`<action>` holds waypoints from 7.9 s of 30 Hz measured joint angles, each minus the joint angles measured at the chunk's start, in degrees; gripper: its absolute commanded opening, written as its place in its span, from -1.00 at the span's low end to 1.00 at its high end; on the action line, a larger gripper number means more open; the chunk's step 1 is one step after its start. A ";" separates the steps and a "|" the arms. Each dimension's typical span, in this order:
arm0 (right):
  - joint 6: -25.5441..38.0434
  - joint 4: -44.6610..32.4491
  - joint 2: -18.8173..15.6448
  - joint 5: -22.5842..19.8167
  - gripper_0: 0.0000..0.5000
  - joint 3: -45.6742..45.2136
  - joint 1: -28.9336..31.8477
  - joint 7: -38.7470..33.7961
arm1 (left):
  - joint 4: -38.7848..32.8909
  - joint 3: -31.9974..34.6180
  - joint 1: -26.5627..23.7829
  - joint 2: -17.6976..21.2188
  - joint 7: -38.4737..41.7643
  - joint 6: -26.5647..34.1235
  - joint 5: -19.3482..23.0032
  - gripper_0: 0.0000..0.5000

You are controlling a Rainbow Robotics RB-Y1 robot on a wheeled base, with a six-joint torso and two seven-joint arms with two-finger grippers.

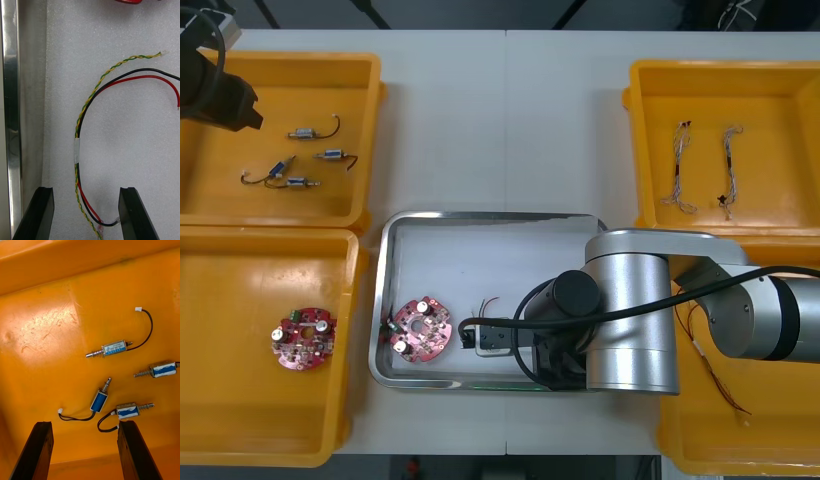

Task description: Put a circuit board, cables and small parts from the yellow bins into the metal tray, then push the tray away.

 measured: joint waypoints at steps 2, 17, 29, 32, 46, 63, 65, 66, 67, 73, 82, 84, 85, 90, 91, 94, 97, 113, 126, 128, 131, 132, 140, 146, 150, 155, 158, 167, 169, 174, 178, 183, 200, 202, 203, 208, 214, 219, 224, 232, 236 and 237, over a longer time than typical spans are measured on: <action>0.00 0.00 0.00 0.00 1.00 0.00 0.00 0.00 | 0.87 0.00 -0.06 -0.71 -0.15 -0.53 -0.27 1.00; 3.95 0.02 -1.33 -10.39 1.00 -12.37 -0.01 -1.70 | 4.29 -0.02 -0.08 -4.51 -14.86 -1.74 -4.32 1.00; 20.48 0.02 -6.09 -21.45 1.00 -32.24 -0.01 -15.45 | 6.29 -7.28 -0.14 -4.93 -14.86 -8.36 -6.62 1.00; 24.34 0.02 -6.80 -22.29 1.00 -35.77 0.03 -18.28 | 6.37 -8.57 -0.14 -4.93 -14.86 -8.99 -6.54 1.00; 28.72 0.30 -8.92 -22.84 1.00 -57.32 8.85 -37.92 | 10.04 -14.22 -0.15 -5.07 -14.86 -15.44 -1.91 1.00; 28.80 16.82 -11.06 -21.06 1.00 -65.70 10.38 -46.43 | 10.43 -17.44 -0.30 -5.15 -14.86 -16.56 -1.91 1.00; 28.80 19.57 -11.41 -20.80 1.00 -65.70 9.90 -46.42 | 10.44 -17.44 -0.30 -5.16 -14.87 -16.57 -1.91 1.00; 28.80 21.32 -11.51 -20.50 1.00 -65.70 9.45 -46.40 | 10.47 -17.44 -0.30 -5.16 -14.87 -16.57 -1.91 0.97; 28.80 23.01 -11.56 -20.13 1.00 -65.70 8.92 -46.34 | 10.51 -17.44 -0.31 -5.16 -14.87 -16.58 -1.91 0.59; 27.14 34.46 -11.58 -17.15 1.00 -65.29 4.55 -35.51 | 10.84 -17.48 -0.32 -5.18 -14.87 -16.60 -1.91 -1.00; 16.65 45.90 -11.62 -13.54 1.00 -57.21 -1.29 -30.11 | 10.92 -17.68 -0.35 -5.19 -14.87 -16.98 -1.91 -1.00; 13.84 48.35 -11.60 -12.62 1.00 -55.83 -2.09 -27.37 | 10.92 -17.69 -0.38 -5.19 -14.87 -17.25 -1.91 -1.00; 12.84 49.44 -11.58 -12.24 1.00 -55.45 -2.36 -25.85 | 10.93 -17.69 -0.43 -5.19 -14.87 -17.35 -1.91 -1.00; 7.71 54.81 -10.70 -10.17 1.00 -55.23 -2.85 -21.55 | 11.20 -17.69 -2.39 -5.16 -14.88 -16.58 -1.44 -1.00; 6.65 55.83 -10.43 -9.84 1.00 -55.23 -2.85 -21.26 | 11.28 -17.69 -3.20 -5.12 -14.88 -15.71 -1.07 -1.00; 3.67 58.21 -9.70 -9.27 1.00 -55.23 -2.86 -18.45 | 11.36 -17.34 -5.38 -4.90 -14.88 -12.19 -0.43 -1.00; 0.65 60.66 -8.90 -8.70 1.00 -55.21 -2.90 -15.31 | 11.37 -14.42 -6.36 -4.81 -14.88 -9.13 -0.16 -1.00; -11.33 72.38 -3.26 -8.33 1.00 -50.28 -5.15 -15.16 | -0.86 -7.48 -6.41 -1.76 -4.10 8.01 1.51 -1.00; -15.60 74.52 -1.69 -6.97 1.00 -46.30 -5.22 -15.16 | -11.14 -7.48 -6.43 -1.59 32.54 18.12 3.07 -1.00; -16.02 75.04 -1.29 -6.40 1.00 -46.30 -5.22 -15.16 | -13.05 -7.48 -6.43 -1.58 32.74 19.43 4.34 -1.00; -16.21 75.26 -1.01 -6.00 1.00 -46.30 -5.34 -15.16 | -16.16 -7.48 -6.43 -1.57 36.16 20.98 6.48 -1.00; -16.23 75.33 -0.97 -6.00 1.00 -46.30 -5.40 -15.16 | -17.32 -7.48 -6.42 -1.57 38.81 21.27 7.07 -1.00; -16.48 75.86 -0.71 -5.99 -0.88 -46.29 -5.82 -15.16 | -30.33 -7.48 -4.42 -1.56 81.84 21.75 8.55 -1.00; -16.49 75.93 -0.55 -6.00 -1.00 -46.06 -5.84 -15.16 | -36.56 -7.79 -1.60 -2.43 81.75 21.75 6.25 -1.00; -16.49 75.94 -0.55 -6.00 -1.00 -46.06 -5.86 -15.13 | -37.57 -10.67 -1.16 -5.05 75.95 21.75 -0.08 -1.00; -16.48 75.90 -0.58 -6.00 -1.00 -46.06 -5.92 -12.37 | -36.92 -15.62 -1.15 -9.54 78.20 21.74 -5.87 -1.00; -15.59 75.62 -0.80 -5.98 -1.00 -46.23 -5.95 -4.26 | -35.76 -17.40 -1.10 -12.31 79.90 21.61 -7.92 -1.00; -5.07 70.44 -2.01 -5.89 -1.00 -53.53 -5.94 5.31 | -34.11 -21.53 0.56 -17.93 80.90 19.71 -14.71 -1.00; -2.68 68.52 -2.55 -5.89 -1.00 -54.76 -5.94 8.96 | -34.09 -22.34 1.31 -18.53 80.90 19.15 -15.81 -1.00; 5.80 63.46 -3.77 -5.89 -1.00 -57.55 -5.94 11.91 | -34.05 -24.98 2.66 -19.22 80.91 18.16 -17.10 -1.00; 12.69 58.83 -4.23 -5.89 -1.00 -60.18 -5.94 11.91 | -33.82 -27.00 3.21 -19.95 81.20 17.47 -18.38 -1.00; 20.81 53.14 -4.56 -5.90 -1.00 -62.49 -5.94 11.91 | -32.41 -28.44 3.86 -21.45 82.05 15.38 -21.33 -1.00; 28.62 38.02 -4.86 -7.64 -1.00 -63.51 -5.22 11.92 | -30.11 -28.98 4.05 -22.34 82.61 13.50 -22.85 0.63; 28.63 35.34 -4.91 -8.06 -1.00 -63.64 -4.33 11.91 | -30.34 -28.98 4.05 -22.34 82.61 13.50 -22.85 0.75; 28.63 33.81 -4.94 -8.34 -1.00 -63.80 -3.74 11.91 | -30.66 -28.98 4.05 -22.31 82.61 13.51 -22.85 0.83; 28.65 28.49 -4.95 -9.80 -1.00 -65.21 -0.67 11.91 | -35.17 -28.98 4.05 -21.48 82.61 15.66 -22.65 1.00; 28.68 24.48 -4.95 -11.29 -1.00 -66.15 1.97 11.91 | -42.15 -25.79 4.05 -18.52 82.61 20.61 -15.86 1.00; 28.71 23.29 -4.95 -15.05 -1.00 -66.15 2.28 11.91 | -45.55 -19.05 3.99 -15.96 82.61 23.37 -10.37 1.00; 28.83 20.80 -4.94 -18.09 -1.00 -66.03 2.35 11.91 | -46.16 -13.67 3.15 -12.67 82.60 25.22 -5.39 1.00; 27.35 13.51 -4.94 -21.48 -1.00 -60.02 2.48 11.91 | -42.10 -2.46 1.61 -6.71 81.57 28.51 5.33 1.00; 21.10 13.27 -4.95 -25.11 -1.00 -54.67 2.48 11.92 | -36.26 4.24 1.60 -4.41 77.50 28.90 8.46 1.00; 19.85 13.19 -4.92 -25.59 -1.00 -53.42 2.48 11.92 | -35.11 5.12 1.60 -3.90 75.92 28.91 8.75 1.00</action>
